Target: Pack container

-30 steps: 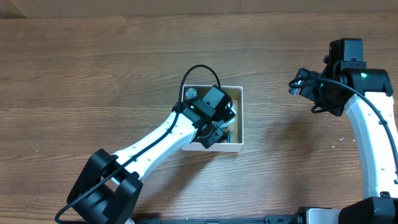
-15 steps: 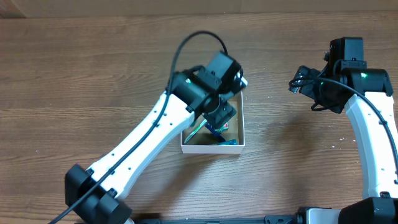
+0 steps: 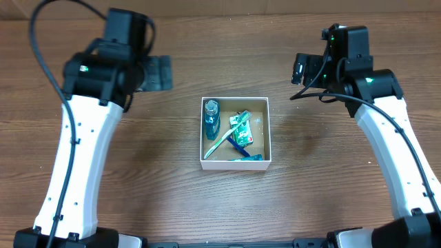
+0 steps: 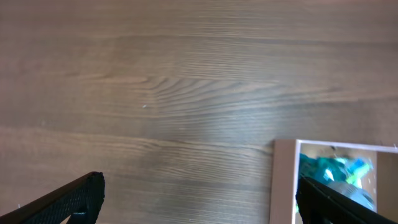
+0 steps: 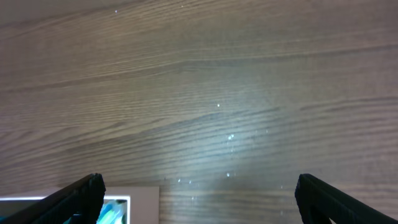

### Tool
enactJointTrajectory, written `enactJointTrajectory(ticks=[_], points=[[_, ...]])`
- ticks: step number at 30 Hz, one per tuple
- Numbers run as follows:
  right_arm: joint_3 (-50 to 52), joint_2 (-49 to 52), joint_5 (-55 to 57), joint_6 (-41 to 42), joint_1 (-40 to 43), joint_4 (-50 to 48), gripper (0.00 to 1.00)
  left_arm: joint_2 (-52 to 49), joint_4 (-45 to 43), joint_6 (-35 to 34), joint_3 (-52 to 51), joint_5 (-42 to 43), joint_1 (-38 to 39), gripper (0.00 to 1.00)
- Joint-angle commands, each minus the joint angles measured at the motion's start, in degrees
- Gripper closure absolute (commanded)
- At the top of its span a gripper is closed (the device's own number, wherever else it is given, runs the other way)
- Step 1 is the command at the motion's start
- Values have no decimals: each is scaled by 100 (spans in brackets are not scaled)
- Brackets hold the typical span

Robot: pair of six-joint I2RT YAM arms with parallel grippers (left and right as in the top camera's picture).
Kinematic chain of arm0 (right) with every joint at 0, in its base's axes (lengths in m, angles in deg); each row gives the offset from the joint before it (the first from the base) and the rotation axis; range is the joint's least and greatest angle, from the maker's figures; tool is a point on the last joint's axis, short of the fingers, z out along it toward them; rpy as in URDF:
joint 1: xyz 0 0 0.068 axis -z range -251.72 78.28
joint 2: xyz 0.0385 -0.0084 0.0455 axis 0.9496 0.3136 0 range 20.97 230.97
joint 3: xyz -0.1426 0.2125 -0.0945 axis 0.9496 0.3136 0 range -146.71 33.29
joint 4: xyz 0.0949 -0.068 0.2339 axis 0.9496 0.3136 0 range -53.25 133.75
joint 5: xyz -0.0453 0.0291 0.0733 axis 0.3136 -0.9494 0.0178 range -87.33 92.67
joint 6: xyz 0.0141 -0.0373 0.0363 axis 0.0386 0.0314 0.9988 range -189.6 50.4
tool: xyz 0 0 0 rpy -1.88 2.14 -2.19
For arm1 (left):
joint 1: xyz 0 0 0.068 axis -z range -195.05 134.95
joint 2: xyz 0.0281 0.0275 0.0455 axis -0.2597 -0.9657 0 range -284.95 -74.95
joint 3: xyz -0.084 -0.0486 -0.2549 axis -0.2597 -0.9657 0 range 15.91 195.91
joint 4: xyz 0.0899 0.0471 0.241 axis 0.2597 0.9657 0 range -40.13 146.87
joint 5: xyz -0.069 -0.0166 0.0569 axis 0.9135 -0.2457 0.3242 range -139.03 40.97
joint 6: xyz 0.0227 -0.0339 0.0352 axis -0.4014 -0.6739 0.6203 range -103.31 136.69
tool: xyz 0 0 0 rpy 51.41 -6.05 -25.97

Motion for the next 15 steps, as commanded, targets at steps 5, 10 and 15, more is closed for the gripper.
enactJointTrajectory(ticks=[5,10,15], points=[[-166,101,90,-227,-33,-616,0,-315,-26,-503,120,7,-520,0],[-164,-72,72,177,-33,-44,0,-238,166,-348,118,-11,-487,0],[227,-721,76,431,-33,273,0,389,50,-151,-315,-81,-275,0]])
